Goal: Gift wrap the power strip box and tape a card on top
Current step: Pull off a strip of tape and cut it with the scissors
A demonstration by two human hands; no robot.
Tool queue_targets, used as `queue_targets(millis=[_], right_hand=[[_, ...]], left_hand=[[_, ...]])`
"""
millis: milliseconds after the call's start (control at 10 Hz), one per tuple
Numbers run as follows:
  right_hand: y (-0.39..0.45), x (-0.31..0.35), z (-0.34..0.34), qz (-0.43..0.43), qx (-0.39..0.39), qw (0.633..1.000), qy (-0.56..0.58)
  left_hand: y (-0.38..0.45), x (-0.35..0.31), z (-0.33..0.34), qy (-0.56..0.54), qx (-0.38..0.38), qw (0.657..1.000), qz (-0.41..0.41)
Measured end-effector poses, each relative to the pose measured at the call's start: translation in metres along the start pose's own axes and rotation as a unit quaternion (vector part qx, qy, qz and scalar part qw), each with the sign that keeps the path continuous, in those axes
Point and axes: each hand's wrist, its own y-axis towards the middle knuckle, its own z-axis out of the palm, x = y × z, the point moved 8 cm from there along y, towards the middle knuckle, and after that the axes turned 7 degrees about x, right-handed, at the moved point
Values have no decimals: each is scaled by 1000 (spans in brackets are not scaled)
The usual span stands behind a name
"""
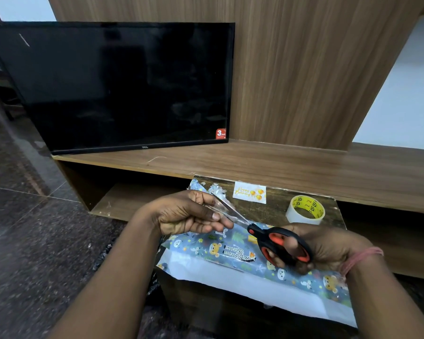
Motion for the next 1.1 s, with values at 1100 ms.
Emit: queue_targets(millis=[1100], right_hand=[[5, -34, -22, -3, -55, 979, 197]], left_hand=[[-4, -8, 6, 6, -3, 1000, -6]])
